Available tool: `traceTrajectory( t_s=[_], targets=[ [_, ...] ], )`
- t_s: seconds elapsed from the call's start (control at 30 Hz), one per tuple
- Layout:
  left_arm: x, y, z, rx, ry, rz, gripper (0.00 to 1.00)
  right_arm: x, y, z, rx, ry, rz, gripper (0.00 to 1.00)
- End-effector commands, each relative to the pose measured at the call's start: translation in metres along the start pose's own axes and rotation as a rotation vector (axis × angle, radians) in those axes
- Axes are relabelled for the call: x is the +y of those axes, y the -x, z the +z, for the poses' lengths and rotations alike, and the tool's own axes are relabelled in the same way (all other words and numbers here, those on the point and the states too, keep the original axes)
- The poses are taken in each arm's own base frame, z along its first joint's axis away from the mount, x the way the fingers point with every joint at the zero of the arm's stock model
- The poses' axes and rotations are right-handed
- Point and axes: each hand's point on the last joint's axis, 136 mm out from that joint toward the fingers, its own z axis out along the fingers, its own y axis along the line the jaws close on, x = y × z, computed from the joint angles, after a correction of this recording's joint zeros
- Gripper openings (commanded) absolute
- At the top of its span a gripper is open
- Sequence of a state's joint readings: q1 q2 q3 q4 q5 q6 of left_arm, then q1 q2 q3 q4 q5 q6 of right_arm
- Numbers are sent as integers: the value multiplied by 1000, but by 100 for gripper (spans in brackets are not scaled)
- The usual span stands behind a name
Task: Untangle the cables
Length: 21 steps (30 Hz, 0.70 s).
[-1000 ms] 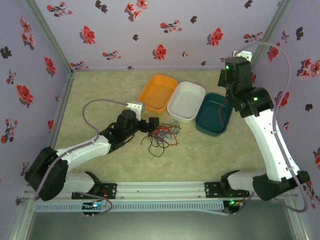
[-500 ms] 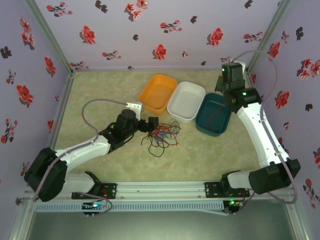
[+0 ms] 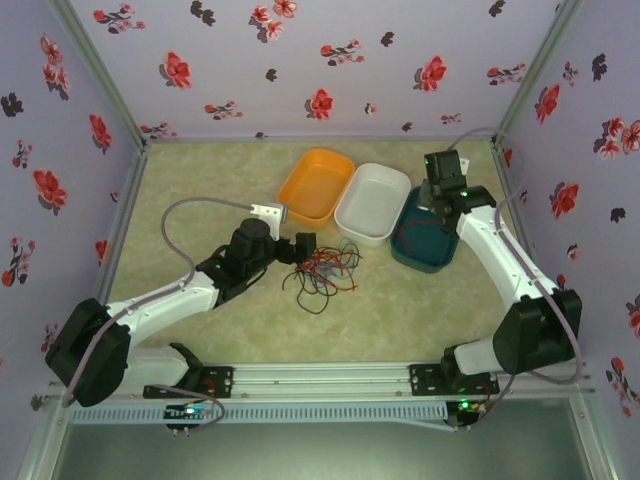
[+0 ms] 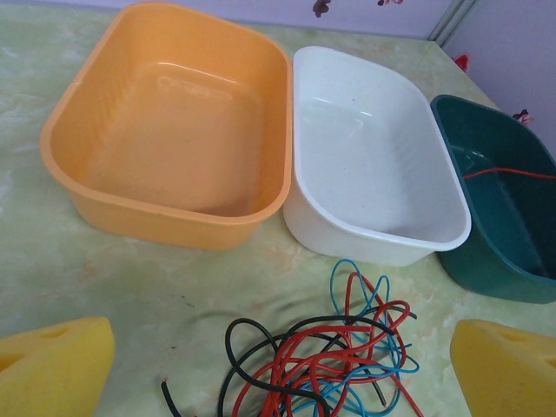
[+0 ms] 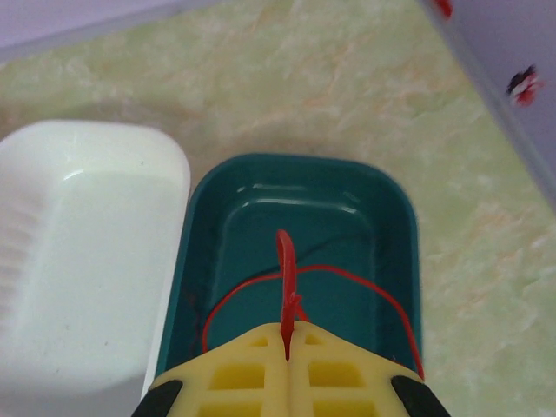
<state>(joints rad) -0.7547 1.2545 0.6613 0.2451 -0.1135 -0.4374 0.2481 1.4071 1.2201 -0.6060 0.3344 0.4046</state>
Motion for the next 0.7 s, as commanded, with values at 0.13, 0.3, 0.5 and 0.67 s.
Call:
traceTrajectory(
  t_s=[0.13, 0.3, 0.5, 0.67],
  targets=[
    [2, 3, -1, -8, 21, 20, 100, 26, -6, 24, 44, 106, 76, 0],
    [2, 4, -2, 5, 27, 21, 100, 17, -17, 38, 75, 38, 71, 0],
    [3, 2, 0, 7, 27, 24, 100, 3, -31, 49, 97, -47, 56, 0],
    [2, 2, 1, 18, 28, 32, 100, -5, -41, 58, 93, -86, 58, 0]
  ],
)
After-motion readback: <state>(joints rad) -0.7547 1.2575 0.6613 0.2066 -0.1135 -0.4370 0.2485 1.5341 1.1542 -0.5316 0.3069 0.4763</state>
